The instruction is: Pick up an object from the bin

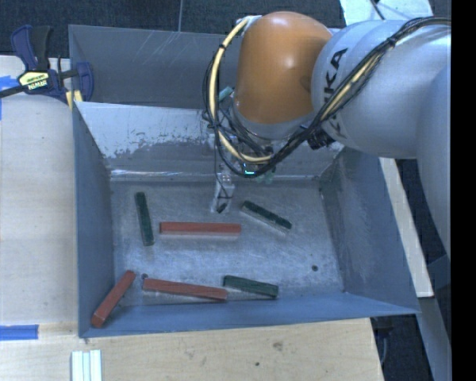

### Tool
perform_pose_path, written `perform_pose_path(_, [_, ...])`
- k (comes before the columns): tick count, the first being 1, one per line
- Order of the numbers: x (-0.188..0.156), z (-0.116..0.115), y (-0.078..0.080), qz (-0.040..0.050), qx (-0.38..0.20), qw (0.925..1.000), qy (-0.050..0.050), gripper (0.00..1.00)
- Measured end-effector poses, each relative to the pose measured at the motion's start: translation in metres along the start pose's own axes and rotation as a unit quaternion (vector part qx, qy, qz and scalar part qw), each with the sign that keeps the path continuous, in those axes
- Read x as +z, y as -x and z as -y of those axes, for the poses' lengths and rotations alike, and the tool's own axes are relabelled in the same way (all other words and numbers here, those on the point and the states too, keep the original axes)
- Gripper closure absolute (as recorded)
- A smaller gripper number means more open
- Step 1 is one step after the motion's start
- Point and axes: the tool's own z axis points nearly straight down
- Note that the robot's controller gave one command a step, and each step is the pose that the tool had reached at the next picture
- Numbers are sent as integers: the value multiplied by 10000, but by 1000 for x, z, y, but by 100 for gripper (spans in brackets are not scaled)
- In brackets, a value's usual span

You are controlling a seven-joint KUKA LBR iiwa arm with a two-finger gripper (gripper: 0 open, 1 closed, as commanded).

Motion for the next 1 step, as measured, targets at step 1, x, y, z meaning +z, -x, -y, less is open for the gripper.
perform_pose_path(1, [124, 10, -46, -3, 299, 9996, -1, 0])
